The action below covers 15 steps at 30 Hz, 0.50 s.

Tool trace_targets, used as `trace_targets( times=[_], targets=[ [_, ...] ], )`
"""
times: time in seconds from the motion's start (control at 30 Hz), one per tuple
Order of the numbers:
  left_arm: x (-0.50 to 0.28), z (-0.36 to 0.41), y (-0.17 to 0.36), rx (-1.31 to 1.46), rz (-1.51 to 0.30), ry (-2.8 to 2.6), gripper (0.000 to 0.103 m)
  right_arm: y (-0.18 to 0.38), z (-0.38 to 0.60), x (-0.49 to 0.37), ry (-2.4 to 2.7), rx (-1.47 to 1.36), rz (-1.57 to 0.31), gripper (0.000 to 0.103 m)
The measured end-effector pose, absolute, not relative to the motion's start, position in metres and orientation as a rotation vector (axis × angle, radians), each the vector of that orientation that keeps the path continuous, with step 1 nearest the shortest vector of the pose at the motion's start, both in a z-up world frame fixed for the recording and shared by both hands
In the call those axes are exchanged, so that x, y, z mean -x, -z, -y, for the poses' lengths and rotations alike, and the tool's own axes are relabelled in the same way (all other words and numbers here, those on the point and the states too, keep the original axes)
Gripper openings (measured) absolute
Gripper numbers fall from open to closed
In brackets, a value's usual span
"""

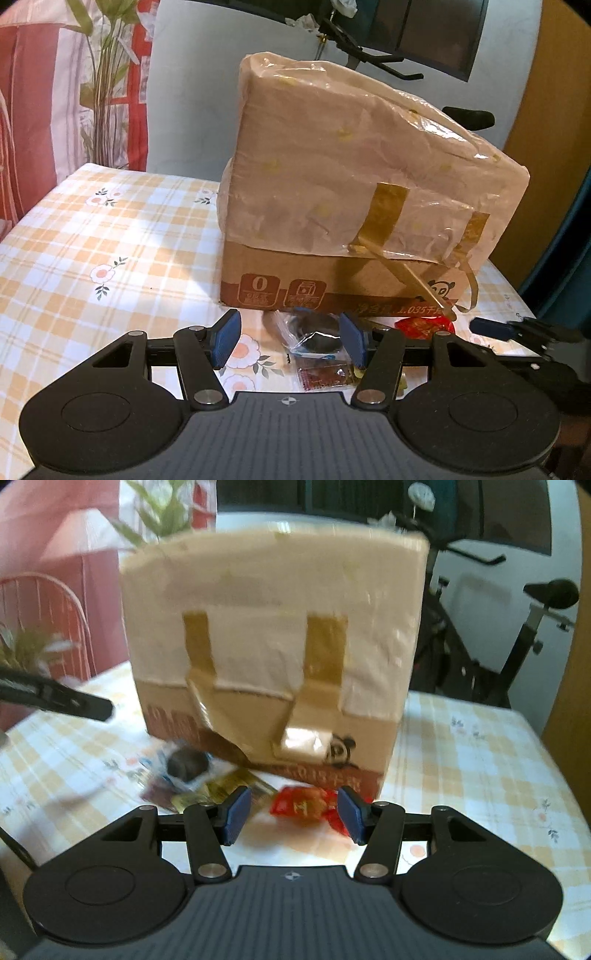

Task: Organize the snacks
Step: 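Move both tools back to the remaining packets beside the wrapped box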

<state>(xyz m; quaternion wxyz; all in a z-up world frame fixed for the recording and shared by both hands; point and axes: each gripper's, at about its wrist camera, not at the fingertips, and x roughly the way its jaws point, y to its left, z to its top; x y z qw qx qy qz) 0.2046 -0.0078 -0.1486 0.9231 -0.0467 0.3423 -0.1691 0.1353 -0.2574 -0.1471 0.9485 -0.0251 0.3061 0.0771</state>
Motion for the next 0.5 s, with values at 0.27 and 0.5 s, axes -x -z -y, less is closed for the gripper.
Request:
trace_targets(
  times=[0.27,0.5],
  targets=[
    [-0.204,0.01,0.149,0.09,-0.713,0.342,0.061,0.171,0.274,-0.181,-0.145,0.009,-0.736,0.061],
    [-0.205,0.012,0.152,0.094,-0.725,0.346,0.061,0.169,0.262,-0.164,-0.2,-0.09,-0.824,0.064]
  ],
)
